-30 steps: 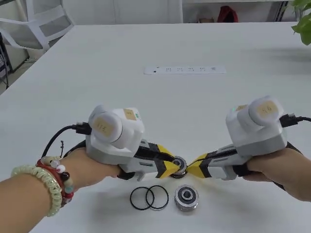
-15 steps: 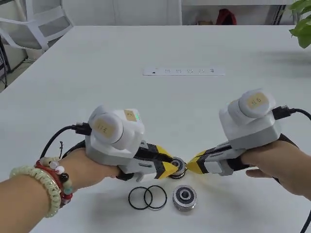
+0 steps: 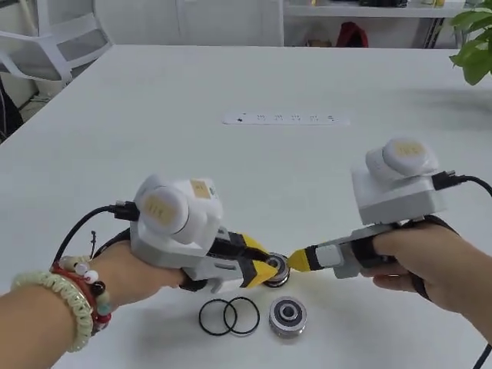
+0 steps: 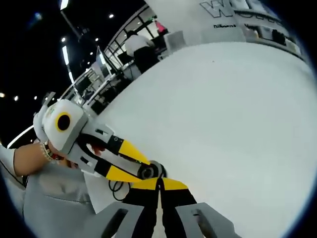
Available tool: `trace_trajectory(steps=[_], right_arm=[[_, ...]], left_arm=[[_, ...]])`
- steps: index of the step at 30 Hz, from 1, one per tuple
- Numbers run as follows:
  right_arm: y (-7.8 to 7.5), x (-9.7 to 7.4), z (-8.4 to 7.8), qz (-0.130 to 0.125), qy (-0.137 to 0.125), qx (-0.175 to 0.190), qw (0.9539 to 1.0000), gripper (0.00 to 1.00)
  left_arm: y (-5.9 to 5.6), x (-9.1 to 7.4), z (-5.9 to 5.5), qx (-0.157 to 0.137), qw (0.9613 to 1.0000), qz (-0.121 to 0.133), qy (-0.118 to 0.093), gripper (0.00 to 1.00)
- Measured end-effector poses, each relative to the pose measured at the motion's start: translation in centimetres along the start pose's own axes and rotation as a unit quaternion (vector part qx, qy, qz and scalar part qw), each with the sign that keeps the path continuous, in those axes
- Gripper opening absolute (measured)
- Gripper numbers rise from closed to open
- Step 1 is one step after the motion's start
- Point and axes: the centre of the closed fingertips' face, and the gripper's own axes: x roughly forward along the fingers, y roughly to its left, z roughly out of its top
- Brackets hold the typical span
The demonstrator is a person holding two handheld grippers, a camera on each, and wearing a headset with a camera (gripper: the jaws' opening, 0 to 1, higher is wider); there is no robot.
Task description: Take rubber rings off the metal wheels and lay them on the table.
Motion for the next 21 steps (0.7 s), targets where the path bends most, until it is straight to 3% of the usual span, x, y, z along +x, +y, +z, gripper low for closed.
trace_trajectory(steps=[2, 3, 7, 21], right_arm=[[0.3, -0.1, -0.2, 0.017, -0.006, 0.037, 0.9991, 0.0], [0.2, -0.1, -0.2, 0.019, -0.008, 0.038, 0.9991, 0.0], [0.7, -0.2, -0.3, 0.023, -0.006, 0.013, 0.9996, 0.0], [1.5, 0.0, 0.1, 0.018, 0.002, -0.007, 0.9998, 0.0]], left_arm=[[-0.1, 0.0, 0.0, 0.002, 1.0, -0.002, -0.003, 0.13], [-0.1, 0.0, 0.0, 0.003, 1.0, -0.002, -0.003, 0.13], [-0.1, 0.1, 0.0, 0.007, 1.0, -0.003, -0.005, 0.13], [0.0, 0.1, 0.0, 0.005, 0.9999, 0.007, -0.013, 0.13]])
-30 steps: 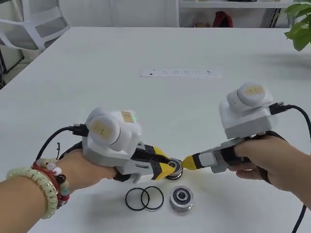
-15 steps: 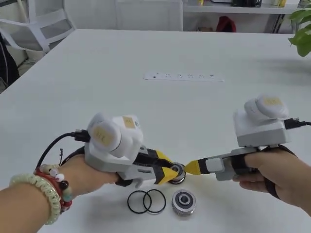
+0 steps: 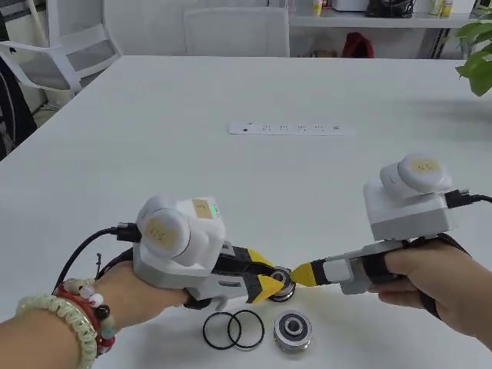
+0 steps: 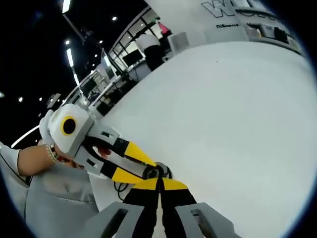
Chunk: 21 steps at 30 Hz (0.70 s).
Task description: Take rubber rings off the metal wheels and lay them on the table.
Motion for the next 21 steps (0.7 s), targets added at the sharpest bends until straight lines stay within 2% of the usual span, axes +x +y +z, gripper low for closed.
trace_trajectory(steps=[8, 21], right_arm=[[0.13, 0.04, 0.11, 0.006, -0.004, 0.005, 1.0, 0.0], [0.99, 0.24, 0.32, 0.02, -0.008, -0.01, 0.9997, 0.0]], left_arm=[[0.02, -0.02, 0.01, -0.001, 1.0, 0.004, 0.0, 0.13], [0.05, -0.03, -0.02, 0.0, 1.0, 0.004, -0.001, 0.13]])
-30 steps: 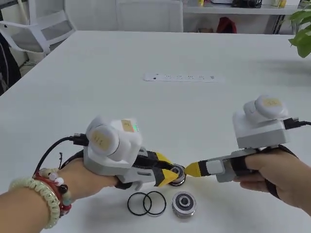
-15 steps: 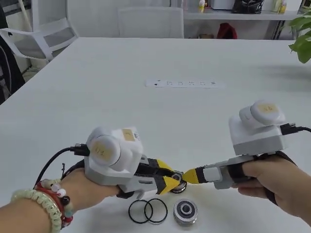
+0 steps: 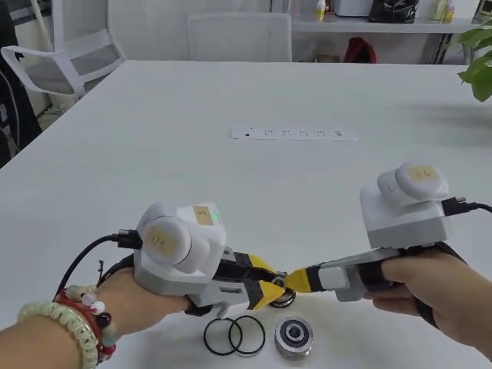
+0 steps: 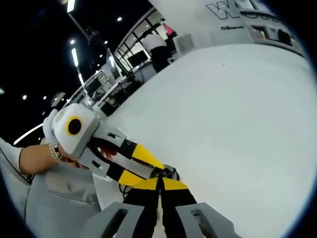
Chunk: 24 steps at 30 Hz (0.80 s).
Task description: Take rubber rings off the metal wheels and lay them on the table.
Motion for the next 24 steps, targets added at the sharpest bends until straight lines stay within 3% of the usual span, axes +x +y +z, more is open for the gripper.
trace_trajectory(steps=[3, 6, 13, 14, 15, 17, 21, 24], right_arm=[[0.6, 0.2, 0.2, 0.014, -0.006, -0.003, 0.9999, 0.0], [0.7, 0.4, 0.1, 0.009, -0.002, -0.02, 0.9998, 0.0], [0.6, -0.2, 0.4, 0.029, -0.015, 0.001, 0.9995, 0.0], [0.7, -0.3, 0.6, 0.034, -0.021, 0.005, 0.9992, 0.0], [1.5, -0.4, 0.8, 0.056, -0.027, 0.014, 0.9979, 0.0], [1.1, -0.3, 0.6, 0.042, -0.023, 0.007, 0.9989, 0.0], [0.9, -0.2, 0.5, 0.041, -0.02, 0.007, 0.9989, 0.0], [0.4, -0.1, 0.0, 0.028, -0.009, -0.008, 0.9995, 0.0]], left_arm=[[0.0, 0.0, 0.0, 0.0, 1.0, 0.0, -0.001, 0.13], [0.0, 0.0, 0.0, -0.002, 1.0, 0.0, -0.004, 0.13], [-0.1, 0.0, 0.0, 0.0, 1.0, -0.001, -0.004, 0.13], [-0.1, 0.0, 0.0, 0.0, 1.0, -0.001, -0.004, 0.13], [-0.1, 0.0, 0.0, 0.001, 1.0, -0.001, -0.004, 0.13], [-0.1, 0.0, 0.0, 0.001, 1.0, -0.002, -0.004, 0.13], [0.0, 0.0, 0.1, -0.01, 0.9999, -0.001, -0.003, 0.13], [0.0, 0.0, 0.1, -0.016, 0.9999, -0.001, -0.002, 0.14]])
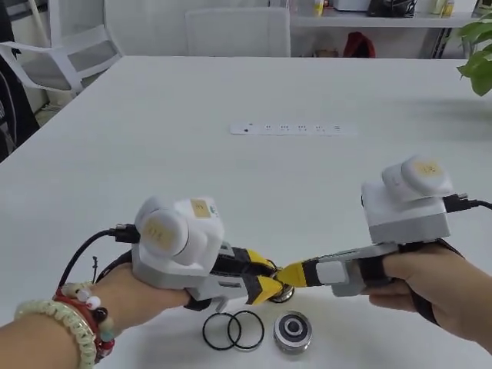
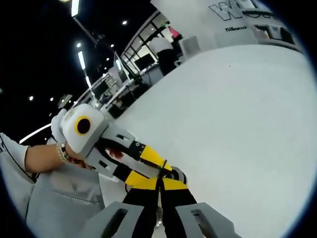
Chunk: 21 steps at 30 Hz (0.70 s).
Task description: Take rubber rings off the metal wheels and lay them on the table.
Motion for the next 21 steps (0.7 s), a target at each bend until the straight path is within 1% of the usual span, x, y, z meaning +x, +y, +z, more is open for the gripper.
trace_trajectory(steps=[4, 7, 9, 10, 11, 13, 17, 19, 21], right_arm=[[0.0, -0.1, 0.0, -0.003, 0.0, 0.003, 1.0, 0.0], [-0.2, -0.2, -0.1, -0.007, 0.002, 0.002, 1.0, 0.0], [-0.4, -0.3, 0.0, -0.011, -0.001, 0.004, 0.9999, 0.0], [-0.5, -0.3, 0.0, -0.014, -0.002, 0.006, 0.9999, 0.0], [-0.7, -0.4, 0.1, -0.019, -0.004, 0.007, 0.9998, 0.0], [-0.9, -0.7, 0.3, -0.019, -0.011, 0.013, 0.9997, 0.0], [-0.9, -1.1, 0.9, -0.018, -0.025, 0.022, 0.9993, 0.0], [-1.1, -1.1, 1.0, -0.024, -0.027, 0.022, 0.9991, 0.0], [-1.1, -1.1, 0.9, -0.024, -0.028, 0.025, 0.999, 0.0]], left_arm=[[0.0, 0.1, 0.1, -0.008, 0.9999, -0.001, 0.006, 0.14], [-0.1, 0.1, 0.2, 0.007, 0.9998, -0.001, 0.018, 0.14], [-0.2, 0.0, 0.5, 0.011, 0.9998, -0.004, 0.018, 0.13], [-0.3, -0.1, 0.7, 0.01, 0.9998, -0.009, 0.016, 0.12], [-0.5, -0.3, 1.2, 0.004, 0.9998, -0.017, 0.008, 0.12], [-0.4, -0.6, 2.3, -0.003, 0.9998, -0.018, -0.008, 0.13], [-0.1, -1.2, 3.4, 0.002, 0.9997, -0.012, -0.023, 0.17], [-0.1, -1.6, 4.3, -0.002, 0.9993, -0.014, -0.035, 0.18], [-0.2, -1.8, 4.8, 0.004, 0.9991, -0.015, -0.038, 0.19]])
